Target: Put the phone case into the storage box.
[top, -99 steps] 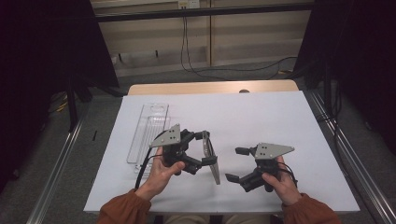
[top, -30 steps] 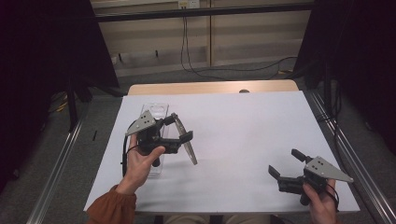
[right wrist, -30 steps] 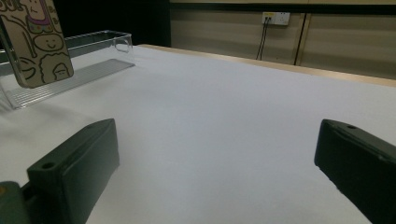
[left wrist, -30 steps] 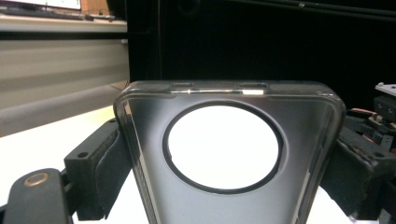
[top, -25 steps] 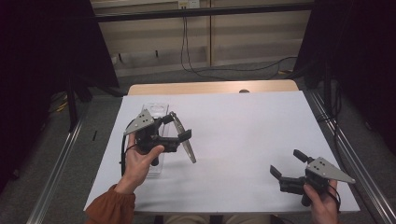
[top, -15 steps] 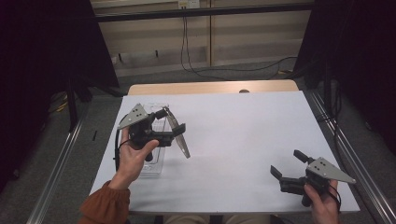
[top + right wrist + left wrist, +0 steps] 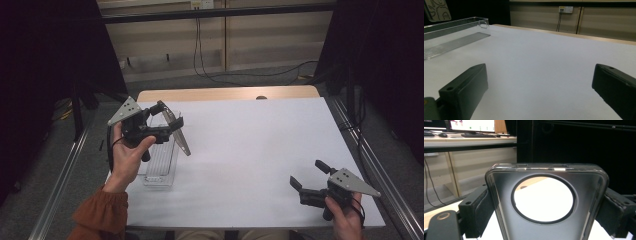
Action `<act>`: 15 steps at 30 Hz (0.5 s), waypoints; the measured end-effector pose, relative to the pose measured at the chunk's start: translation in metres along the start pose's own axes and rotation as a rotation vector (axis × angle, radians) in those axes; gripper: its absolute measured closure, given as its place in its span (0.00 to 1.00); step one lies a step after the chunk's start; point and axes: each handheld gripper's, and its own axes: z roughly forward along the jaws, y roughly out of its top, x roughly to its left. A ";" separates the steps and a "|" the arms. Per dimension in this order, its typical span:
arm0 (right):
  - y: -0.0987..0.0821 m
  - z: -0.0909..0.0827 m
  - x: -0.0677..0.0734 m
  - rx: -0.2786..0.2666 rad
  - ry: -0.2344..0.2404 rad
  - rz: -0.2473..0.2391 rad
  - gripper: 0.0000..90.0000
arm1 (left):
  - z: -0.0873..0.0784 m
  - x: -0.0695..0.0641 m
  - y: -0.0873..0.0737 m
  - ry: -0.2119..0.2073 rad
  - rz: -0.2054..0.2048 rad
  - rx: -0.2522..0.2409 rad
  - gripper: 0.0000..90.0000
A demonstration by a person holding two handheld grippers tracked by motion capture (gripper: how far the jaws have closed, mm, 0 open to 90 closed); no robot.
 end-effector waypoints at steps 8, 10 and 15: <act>0.000 0.000 0.000 -0.003 -0.001 -0.002 0.00 | -0.004 0.008 0.008 0.027 0.009 0.003 0.14; 0.000 0.000 0.000 -0.004 -0.002 0.000 0.00 | -0.005 0.011 0.011 0.040 0.006 0.002 0.14; 0.000 0.000 0.000 -0.004 0.003 0.000 0.00 | -0.011 0.022 0.016 0.086 0.004 0.003 0.14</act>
